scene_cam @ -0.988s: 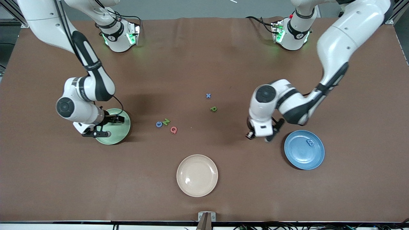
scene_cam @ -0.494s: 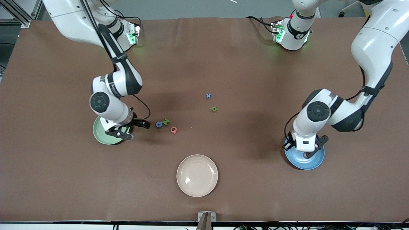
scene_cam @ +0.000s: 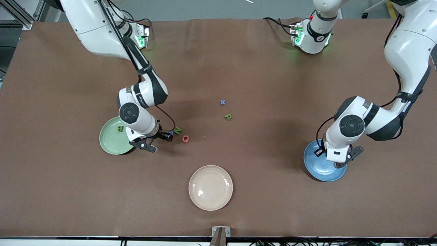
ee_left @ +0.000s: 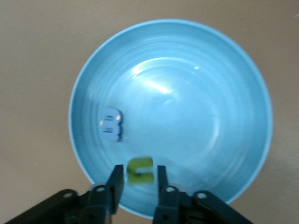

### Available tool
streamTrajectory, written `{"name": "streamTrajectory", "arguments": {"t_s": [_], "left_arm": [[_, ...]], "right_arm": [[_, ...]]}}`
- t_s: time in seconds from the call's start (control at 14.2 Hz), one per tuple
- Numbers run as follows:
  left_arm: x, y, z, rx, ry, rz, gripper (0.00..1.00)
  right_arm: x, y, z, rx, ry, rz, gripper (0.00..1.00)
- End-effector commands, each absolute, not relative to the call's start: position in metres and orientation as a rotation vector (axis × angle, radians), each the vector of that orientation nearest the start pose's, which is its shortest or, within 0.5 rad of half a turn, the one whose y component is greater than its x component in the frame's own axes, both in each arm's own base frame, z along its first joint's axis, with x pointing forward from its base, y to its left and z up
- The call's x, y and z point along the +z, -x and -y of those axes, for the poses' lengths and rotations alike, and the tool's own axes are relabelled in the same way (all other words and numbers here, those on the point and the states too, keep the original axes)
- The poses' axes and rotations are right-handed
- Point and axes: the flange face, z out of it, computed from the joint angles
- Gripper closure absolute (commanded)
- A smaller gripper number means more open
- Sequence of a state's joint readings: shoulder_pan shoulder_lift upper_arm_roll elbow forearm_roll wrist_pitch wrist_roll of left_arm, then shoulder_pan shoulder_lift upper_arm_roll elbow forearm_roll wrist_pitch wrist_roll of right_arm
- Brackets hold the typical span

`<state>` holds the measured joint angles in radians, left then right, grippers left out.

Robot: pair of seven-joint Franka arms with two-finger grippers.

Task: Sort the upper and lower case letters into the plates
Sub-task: 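Release the B on the green plate while the left gripper drops its letter, then grasp the blue C with the right gripper while the left gripper grasps green p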

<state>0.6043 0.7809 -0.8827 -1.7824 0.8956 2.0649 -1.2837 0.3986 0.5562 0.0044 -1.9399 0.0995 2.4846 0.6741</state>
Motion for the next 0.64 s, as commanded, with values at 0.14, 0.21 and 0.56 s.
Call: {"name": "streamTrajectory", "arguments": {"t_s": [0.14,0.21,0.56], "left_arm": [[0.240,-0.625,0.102,0.020,2.806,0.854,0.00],[0.247,-0.624,0.113,0.058,2.836,0.884,0.00],[0.274,-0.605,0.206,0.201,2.916,1.053,0.00]], "right_arm": [[0.178,-0.558,-0.258,0.035,3.029,-0.584,0.27],[0.174,-0.554,-0.258,0.030,3.029,-0.581,0.27],[0.165,-0.536,-0.260,0.072,3.048,-0.576,0.32]]}}
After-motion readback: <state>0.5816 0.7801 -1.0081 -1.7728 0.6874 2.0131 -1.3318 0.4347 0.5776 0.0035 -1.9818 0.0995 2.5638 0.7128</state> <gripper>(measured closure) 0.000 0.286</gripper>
